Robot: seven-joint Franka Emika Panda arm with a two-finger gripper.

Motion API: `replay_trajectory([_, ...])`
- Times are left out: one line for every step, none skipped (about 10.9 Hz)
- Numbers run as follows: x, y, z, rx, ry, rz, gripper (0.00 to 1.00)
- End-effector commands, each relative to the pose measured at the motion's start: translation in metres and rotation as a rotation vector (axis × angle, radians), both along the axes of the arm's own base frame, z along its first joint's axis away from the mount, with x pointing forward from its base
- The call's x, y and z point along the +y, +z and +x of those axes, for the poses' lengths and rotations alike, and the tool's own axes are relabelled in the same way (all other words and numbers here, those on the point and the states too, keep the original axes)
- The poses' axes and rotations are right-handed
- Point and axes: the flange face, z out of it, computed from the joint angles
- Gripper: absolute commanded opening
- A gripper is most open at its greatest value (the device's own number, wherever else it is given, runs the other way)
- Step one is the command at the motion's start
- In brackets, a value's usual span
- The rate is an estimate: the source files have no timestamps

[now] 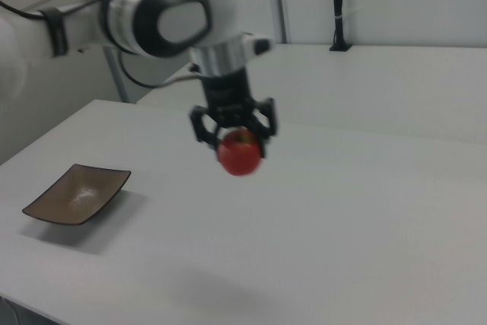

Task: Apples placed on a ceramic plate
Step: 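Lift the held apple and carry it toward the brown plate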

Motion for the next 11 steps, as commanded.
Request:
replay_trajectory([0.087,0.028,-0.015,0.036,-0.014,0.032,0.43])
replay_trajectory([0.124,0.036,-0.015,0.038,-0.018,0.024,0.43])
replay_trajectory([0.165,0.036,-0.018,0.049,-0.021,0.017,0.43])
replay_trajectory([0.209,0.036,-0.022,0.043,-0.040,0.009,0.43])
replay_trajectory([0.250,0.032,-0.026,0.036,-0.059,-0.002,0.43])
replay_trajectory([0.292,0.023,-0.031,0.041,-0.059,-0.011,0.43])
replay_trajectory([0.327,0.014,-0.036,0.054,-0.068,-0.001,0.43])
replay_trajectory([0.363,0.004,-0.039,0.050,-0.059,0.026,0.43])
replay_trajectory([0.400,-0.006,-0.044,0.020,-0.072,0.044,0.43])
replay_trajectory([0.433,-0.021,-0.045,-0.004,-0.112,0.062,0.43])
replay_trajectory([0.461,-0.038,-0.047,-0.014,-0.139,0.075,0.43])
